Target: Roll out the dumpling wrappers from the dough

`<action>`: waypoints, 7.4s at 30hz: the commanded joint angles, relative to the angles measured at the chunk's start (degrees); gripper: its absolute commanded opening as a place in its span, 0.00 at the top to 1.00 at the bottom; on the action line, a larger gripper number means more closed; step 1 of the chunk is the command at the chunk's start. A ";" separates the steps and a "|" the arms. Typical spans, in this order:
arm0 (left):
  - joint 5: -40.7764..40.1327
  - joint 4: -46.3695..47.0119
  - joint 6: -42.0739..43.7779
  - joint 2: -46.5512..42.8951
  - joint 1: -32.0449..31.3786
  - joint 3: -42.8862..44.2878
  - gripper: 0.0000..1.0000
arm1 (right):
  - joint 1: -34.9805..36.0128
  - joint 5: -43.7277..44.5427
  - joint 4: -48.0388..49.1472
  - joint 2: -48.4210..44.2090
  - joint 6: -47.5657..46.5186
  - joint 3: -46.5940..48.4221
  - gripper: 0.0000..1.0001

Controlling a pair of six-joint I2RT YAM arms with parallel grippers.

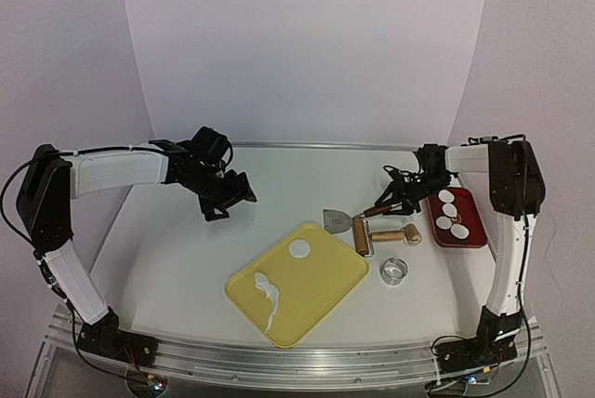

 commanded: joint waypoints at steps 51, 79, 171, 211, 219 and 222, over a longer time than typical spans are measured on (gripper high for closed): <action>10.48 -7.75 41.81 22.22 -8.09 13.96 0.59 | 14.42 15.69 -0.01 -30.28 22.18 -21.50 1.00; 2.69 -9.94 43.11 23.30 -9.69 14.35 1.00 | 21.99 30.99 -0.03 -23.31 30.85 -20.32 1.00; 8.30 -3.33 19.59 4.34 1.61 8.02 0.35 | -14.33 9.79 27.42 -44.98 40.61 -31.40 1.00; 4.66 1.57 19.93 4.61 3.38 3.80 0.32 | -25.29 39.44 -0.23 -34.89 9.11 -9.26 1.00; 3.80 2.21 19.68 2.45 3.69 1.19 0.32 | -22.47 42.55 -5.48 -29.59 2.48 -0.98 1.00; 3.47 2.37 19.82 2.18 3.79 1.11 0.31 | -19.55 43.56 -7.81 -27.70 -0.33 1.74 1.00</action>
